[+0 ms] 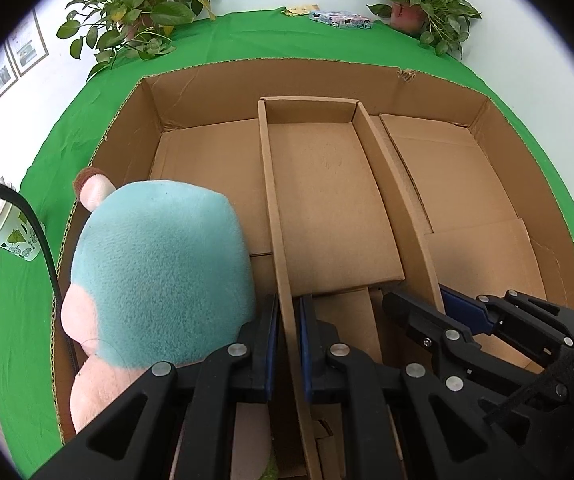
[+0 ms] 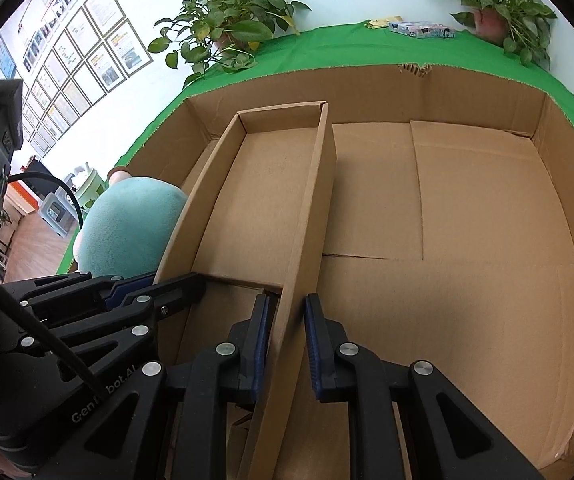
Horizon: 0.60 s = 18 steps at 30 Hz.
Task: Organize objects
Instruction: 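Lift the insert tray with the left gripper and carry it over the box, then lower the insert tray into the box beside the pig and open the left gripper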
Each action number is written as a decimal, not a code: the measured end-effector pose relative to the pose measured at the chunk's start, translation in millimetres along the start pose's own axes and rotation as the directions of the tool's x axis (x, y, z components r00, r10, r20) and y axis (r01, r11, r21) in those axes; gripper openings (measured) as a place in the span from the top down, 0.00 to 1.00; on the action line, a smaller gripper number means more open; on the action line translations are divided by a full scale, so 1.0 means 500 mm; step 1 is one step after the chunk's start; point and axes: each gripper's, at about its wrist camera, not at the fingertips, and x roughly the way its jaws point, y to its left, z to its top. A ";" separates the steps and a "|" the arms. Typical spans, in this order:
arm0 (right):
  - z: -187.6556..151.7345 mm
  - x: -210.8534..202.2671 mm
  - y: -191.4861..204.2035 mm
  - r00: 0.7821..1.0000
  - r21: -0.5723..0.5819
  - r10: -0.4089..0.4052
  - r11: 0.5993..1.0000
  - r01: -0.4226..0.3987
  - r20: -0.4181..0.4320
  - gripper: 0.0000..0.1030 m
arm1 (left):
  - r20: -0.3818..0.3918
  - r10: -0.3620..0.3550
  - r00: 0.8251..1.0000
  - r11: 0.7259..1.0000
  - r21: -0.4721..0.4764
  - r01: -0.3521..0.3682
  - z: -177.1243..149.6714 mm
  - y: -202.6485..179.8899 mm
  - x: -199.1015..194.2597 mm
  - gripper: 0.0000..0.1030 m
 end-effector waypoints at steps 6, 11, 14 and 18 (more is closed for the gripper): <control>-0.008 -0.001 0.000 1.000 0.003 0.001 1.000 -0.001 -0.006 0.86 | 0.016 0.003 1.000 1.000 -0.002 -0.003 -0.003 -0.003 0.005 0.91; -0.009 -0.001 -0.004 1.000 0.009 0.000 1.000 0.000 -0.011 0.86 | 0.012 0.003 1.000 1.000 -0.002 -0.003 -0.001 -0.001 0.010 0.91; -0.006 0.003 -0.005 1.000 0.007 0.003 1.000 -0.003 -0.015 0.86 | 0.011 0.003 1.000 1.000 -0.003 -0.003 0.000 0.001 0.011 0.91; -0.001 0.006 -0.006 0.999 0.002 0.015 1.000 -0.015 -0.029 0.86 | 0.003 0.009 1.000 1.000 0.002 -0.009 0.004 0.000 0.008 0.88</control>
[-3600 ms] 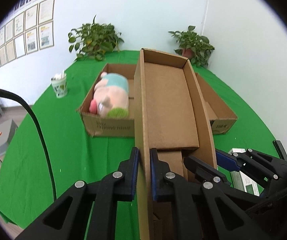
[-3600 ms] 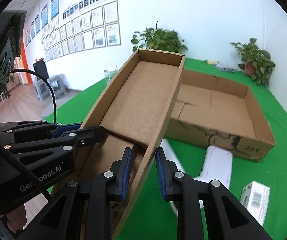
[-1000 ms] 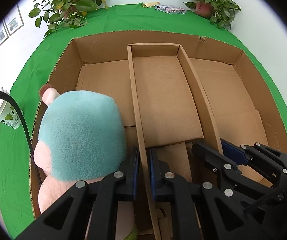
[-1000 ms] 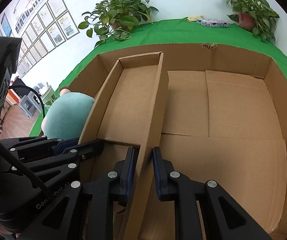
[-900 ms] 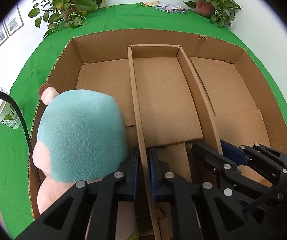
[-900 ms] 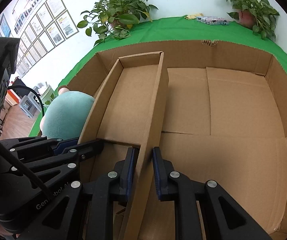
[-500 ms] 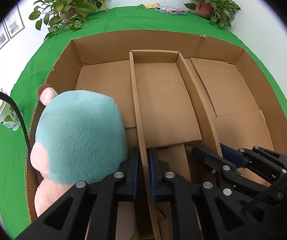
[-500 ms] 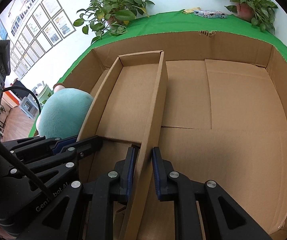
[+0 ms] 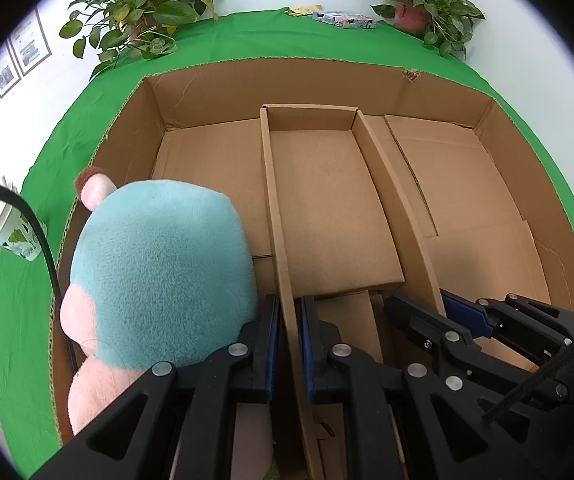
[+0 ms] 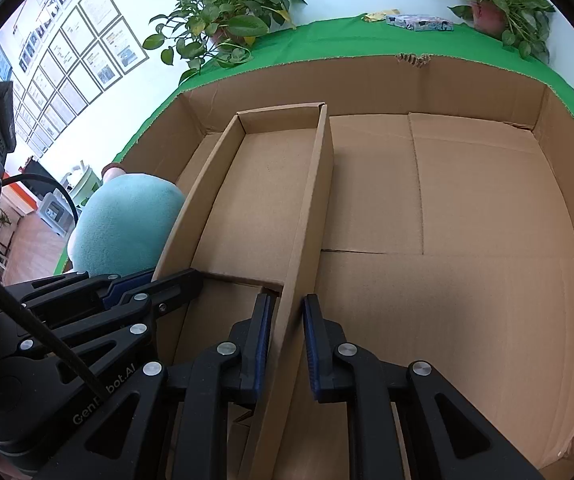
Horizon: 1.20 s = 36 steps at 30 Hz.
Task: Organize objects
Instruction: 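Lower the insert tray into the box beside the pig and open the left gripper, then move the left gripper toward the white hair dryer on the table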
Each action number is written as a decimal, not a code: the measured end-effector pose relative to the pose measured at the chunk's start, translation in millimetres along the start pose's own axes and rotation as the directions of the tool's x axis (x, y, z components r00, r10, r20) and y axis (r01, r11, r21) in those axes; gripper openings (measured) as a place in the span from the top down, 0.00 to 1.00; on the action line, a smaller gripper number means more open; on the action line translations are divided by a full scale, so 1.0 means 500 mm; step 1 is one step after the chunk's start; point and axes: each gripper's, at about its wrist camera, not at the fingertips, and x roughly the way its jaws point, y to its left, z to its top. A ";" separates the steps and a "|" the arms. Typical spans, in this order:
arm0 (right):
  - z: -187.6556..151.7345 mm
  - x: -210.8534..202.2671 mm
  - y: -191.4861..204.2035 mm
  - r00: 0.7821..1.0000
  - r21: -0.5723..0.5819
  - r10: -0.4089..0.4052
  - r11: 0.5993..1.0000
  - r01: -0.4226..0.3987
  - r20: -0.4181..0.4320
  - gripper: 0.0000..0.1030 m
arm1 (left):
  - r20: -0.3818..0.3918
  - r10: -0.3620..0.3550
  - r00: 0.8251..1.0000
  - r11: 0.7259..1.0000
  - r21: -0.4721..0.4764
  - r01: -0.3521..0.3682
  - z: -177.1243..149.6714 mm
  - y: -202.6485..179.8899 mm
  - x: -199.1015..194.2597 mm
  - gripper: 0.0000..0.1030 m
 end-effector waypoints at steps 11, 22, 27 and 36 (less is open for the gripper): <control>-0.013 -0.109 0.047 0.991 -0.123 -0.055 0.990 0.070 0.124 0.84 | 0.327 0.028 0.945 0.998 -0.062 -0.009 -0.046 0.022 -0.212 0.86; -0.165 -0.442 0.058 0.826 -0.121 -0.149 0.960 0.253 0.544 0.03 | 0.574 0.042 0.818 0.999 0.004 -0.054 -0.180 -0.057 -0.400 0.38; -0.273 -0.522 0.069 0.750 -0.144 -0.182 0.927 0.347 0.636 0.01 | 0.586 0.063 0.808 0.998 -0.035 -0.053 -0.241 -0.085 -0.410 0.27; -0.419 -0.557 0.055 0.759 -0.143 -0.176 0.931 0.335 0.627 0.01 | 0.565 0.120 0.817 0.993 -0.084 -0.088 -0.351 -0.104 -0.398 0.23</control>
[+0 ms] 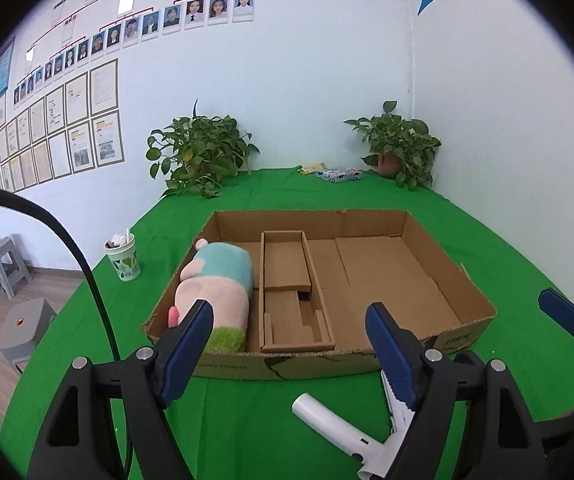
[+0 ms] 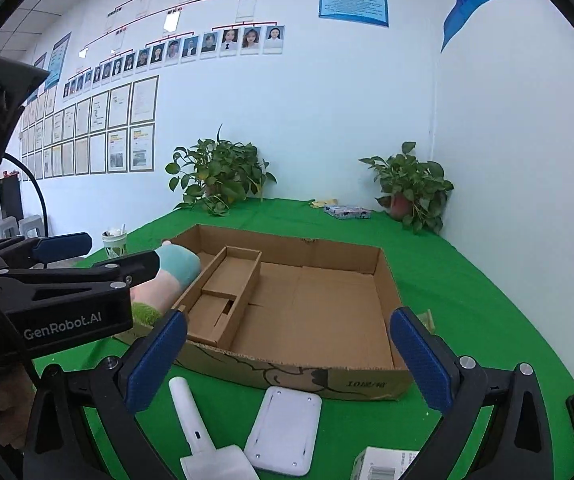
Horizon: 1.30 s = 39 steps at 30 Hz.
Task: Organize objects
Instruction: 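Move the left gripper toward the white hair dryer on the table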
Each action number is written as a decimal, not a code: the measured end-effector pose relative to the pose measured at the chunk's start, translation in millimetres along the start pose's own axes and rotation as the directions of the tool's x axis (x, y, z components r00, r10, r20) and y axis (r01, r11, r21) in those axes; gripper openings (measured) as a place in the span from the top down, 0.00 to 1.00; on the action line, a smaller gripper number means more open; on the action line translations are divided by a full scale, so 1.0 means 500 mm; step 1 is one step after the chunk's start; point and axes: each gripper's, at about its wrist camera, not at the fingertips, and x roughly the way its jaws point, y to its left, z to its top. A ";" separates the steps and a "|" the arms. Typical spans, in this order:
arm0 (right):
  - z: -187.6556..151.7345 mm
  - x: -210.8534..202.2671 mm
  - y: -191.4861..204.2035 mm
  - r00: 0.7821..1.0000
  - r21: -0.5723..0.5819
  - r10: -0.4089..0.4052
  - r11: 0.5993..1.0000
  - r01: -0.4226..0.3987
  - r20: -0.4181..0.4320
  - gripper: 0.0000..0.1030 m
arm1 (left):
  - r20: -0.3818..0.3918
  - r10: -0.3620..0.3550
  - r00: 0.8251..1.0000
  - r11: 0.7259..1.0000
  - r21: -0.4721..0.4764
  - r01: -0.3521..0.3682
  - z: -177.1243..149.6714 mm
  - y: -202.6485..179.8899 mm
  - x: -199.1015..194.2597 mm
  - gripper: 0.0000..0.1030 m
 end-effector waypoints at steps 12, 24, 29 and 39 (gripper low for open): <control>-0.075 0.058 0.006 0.984 0.071 0.088 0.994 -0.078 -0.152 0.05 | -0.010 0.057 0.998 0.995 -0.080 -0.058 -0.059 0.035 -0.026 0.22; -0.130 0.097 -0.003 0.920 0.148 0.245 0.967 -0.208 -0.306 0.09 | -0.052 0.148 0.988 0.989 0.001 -0.148 -0.108 0.042 -0.021 0.22; -0.139 0.088 -0.009 0.928 0.136 0.222 0.972 -0.189 -0.299 0.10 | -0.128 0.079 0.989 0.997 0.005 -0.079 -0.130 0.038 -0.003 0.22; -0.170 0.116 0.040 0.891 0.010 0.252 0.963 -0.269 -0.378 0.88 | -0.282 -0.058 0.958 0.997 -0.065 0.042 -0.180 0.058 0.046 0.99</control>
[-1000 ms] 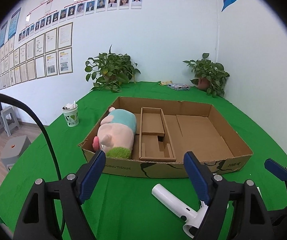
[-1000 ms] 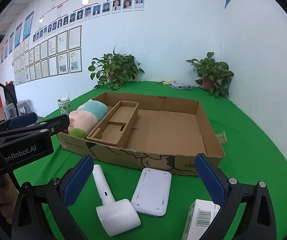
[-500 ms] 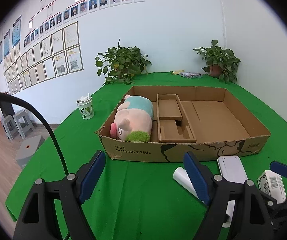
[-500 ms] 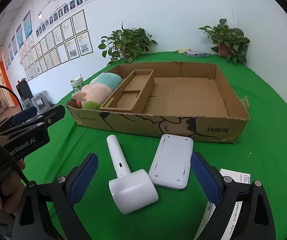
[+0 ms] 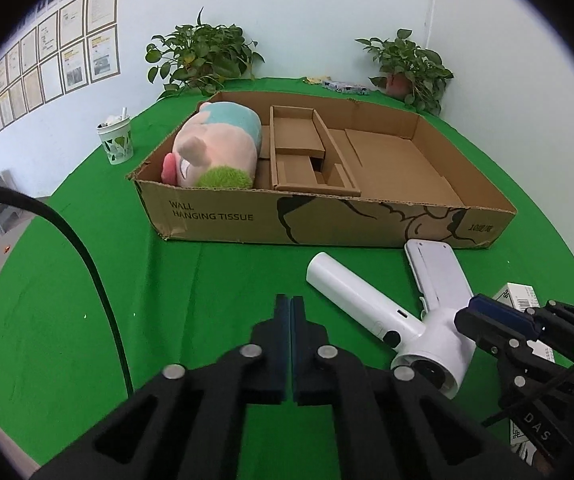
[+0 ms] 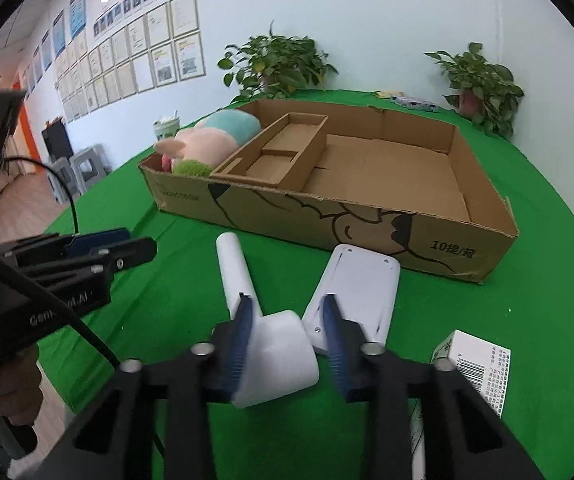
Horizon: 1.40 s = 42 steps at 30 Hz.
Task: Organize objects
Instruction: 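Move the left gripper toward the white hair dryer on the table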
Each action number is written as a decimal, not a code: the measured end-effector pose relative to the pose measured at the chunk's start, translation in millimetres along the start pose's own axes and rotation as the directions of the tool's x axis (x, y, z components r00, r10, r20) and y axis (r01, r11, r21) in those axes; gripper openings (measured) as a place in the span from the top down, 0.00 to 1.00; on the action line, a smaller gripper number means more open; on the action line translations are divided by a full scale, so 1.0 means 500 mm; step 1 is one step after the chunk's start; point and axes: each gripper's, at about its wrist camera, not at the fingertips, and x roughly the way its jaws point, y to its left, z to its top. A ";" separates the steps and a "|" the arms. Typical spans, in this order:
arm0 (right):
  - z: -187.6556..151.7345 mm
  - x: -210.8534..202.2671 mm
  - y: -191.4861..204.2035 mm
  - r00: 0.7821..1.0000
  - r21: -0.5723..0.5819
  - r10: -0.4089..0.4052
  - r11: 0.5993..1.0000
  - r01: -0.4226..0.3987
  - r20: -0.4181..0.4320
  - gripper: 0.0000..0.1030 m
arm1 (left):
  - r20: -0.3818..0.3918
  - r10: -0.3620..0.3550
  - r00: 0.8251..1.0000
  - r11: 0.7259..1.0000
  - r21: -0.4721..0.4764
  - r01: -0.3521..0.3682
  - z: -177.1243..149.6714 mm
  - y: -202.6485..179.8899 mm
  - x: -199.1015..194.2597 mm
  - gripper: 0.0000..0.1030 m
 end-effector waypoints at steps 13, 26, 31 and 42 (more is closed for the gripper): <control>0.008 0.010 -0.025 0.995 0.064 0.097 0.993 -0.097 0.005 0.01 | 0.006 -0.076 0.997 0.994 -0.079 0.076 0.022 0.022 0.006 0.05; -0.041 0.034 0.068 0.970 -0.093 0.203 0.972 -0.216 -0.132 0.24 | -0.151 -0.239 0.959 0.967 -0.129 0.220 0.015 0.025 0.083 0.06; -0.043 0.014 0.075 0.978 0.015 0.196 0.981 -0.195 -0.073 0.18 | -0.218 -0.355 0.909 0.932 -0.161 0.325 0.021 0.014 0.113 0.06; -0.054 0.037 0.106 0.995 0.010 0.058 0.998 -0.057 -0.077 0.35 | -0.325 -0.447 0.833 0.892 -0.224 0.391 0.024 0.000 0.164 0.12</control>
